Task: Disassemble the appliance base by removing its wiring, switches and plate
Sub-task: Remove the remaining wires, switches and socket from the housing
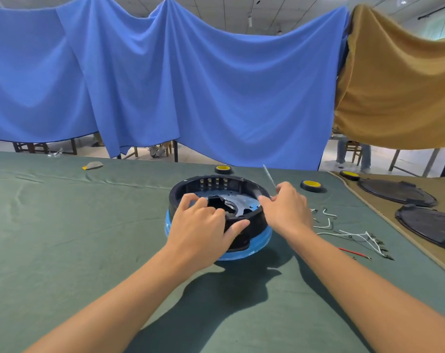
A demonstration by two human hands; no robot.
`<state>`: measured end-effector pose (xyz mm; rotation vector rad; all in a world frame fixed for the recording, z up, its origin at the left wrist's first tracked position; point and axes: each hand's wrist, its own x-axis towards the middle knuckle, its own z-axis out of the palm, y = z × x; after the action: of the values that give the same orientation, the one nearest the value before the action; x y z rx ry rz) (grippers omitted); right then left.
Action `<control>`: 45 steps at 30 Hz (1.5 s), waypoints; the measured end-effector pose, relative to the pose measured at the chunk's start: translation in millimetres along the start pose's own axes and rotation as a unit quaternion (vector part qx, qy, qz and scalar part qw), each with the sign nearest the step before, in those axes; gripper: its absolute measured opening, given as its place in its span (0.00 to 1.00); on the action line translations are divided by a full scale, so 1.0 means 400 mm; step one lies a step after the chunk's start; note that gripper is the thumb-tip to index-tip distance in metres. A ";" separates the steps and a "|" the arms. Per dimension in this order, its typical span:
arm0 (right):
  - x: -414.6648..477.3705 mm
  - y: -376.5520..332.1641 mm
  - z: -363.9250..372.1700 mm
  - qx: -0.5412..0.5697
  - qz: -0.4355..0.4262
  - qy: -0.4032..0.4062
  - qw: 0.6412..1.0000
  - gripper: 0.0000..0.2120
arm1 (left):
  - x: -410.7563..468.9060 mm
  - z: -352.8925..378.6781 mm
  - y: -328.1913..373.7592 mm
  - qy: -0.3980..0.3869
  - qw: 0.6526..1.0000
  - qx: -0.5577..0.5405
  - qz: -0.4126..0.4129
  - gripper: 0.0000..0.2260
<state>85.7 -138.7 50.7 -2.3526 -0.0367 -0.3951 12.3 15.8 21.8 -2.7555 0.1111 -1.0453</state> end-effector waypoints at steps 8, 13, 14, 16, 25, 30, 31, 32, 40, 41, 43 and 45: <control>-0.105 0.063 -0.053 0.017 -0.193 -0.092 0.977 0.07 | -0.009 0.037 -0.106 -0.053 0.988 -0.137 0.047 0.36; -0.129 0.106 -0.062 0.031 -0.278 -0.074 0.957 0.06 | 0.015 0.063 -0.029 -0.007 0.998 -0.057 0.016 0.33; -0.127 0.115 -0.065 0.033 -0.280 -0.047 0.958 0.06 | 0.019 0.067 -0.017 0.001 0.999 -0.040 0.008 0.32; -0.122 0.133 -0.071 0.027 -0.296 -0.012 0.955 0.06 | 0.029 0.075 0.000 0.018 1.000 -0.023 -0.002 0.31; -0.108 0.160 -0.022 -0.068 -0.285 -0.060 0.954 0.09 | 0.048 0.112 0.004 0.143 0.988 -0.010 0.054 0.22; -0.097 0.144 -0.007 -0.046 -0.269 -0.050 0.961 0.11 | 0.044 0.109 0.011 0.155 0.987 -0.025 0.028 0.20; -0.097 0.141 -0.006 -0.037 -0.270 -0.041 0.961 0.11 | 0.044 0.109 0.011 0.156 0.987 -0.026 0.027 0.19; -0.098 0.139 -0.005 -0.029 -0.272 -0.028 0.961 0.11 | 0.043 0.109 0.013 0.157 0.987 -0.027 0.024 0.19; -0.099 0.137 -0.002 -0.011 -0.280 0.014 0.960 0.09 | 0.040 0.106 0.017 0.163 0.986 -0.037 0.026 0.20; -0.099 0.136 -0.005 -0.001 -0.273 0.023 0.962 0.08 | 0.040 0.106 0.017 0.160 0.986 -0.037 0.025 0.20; -0.098 0.135 -0.007 0.018 -0.257 0.035 0.966 0.08 | 0.038 0.107 0.017 0.157 0.987 -0.036 0.024 0.20; -0.096 0.139 -0.008 0.018 -0.256 0.028 0.966 0.08 | 0.038 0.107 0.016 0.158 0.987 -0.033 0.024 0.20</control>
<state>56.2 -177.9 4.2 -2.2730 -0.6287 -0.7019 51.8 13.8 -0.9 -2.6052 0.2592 -1.4831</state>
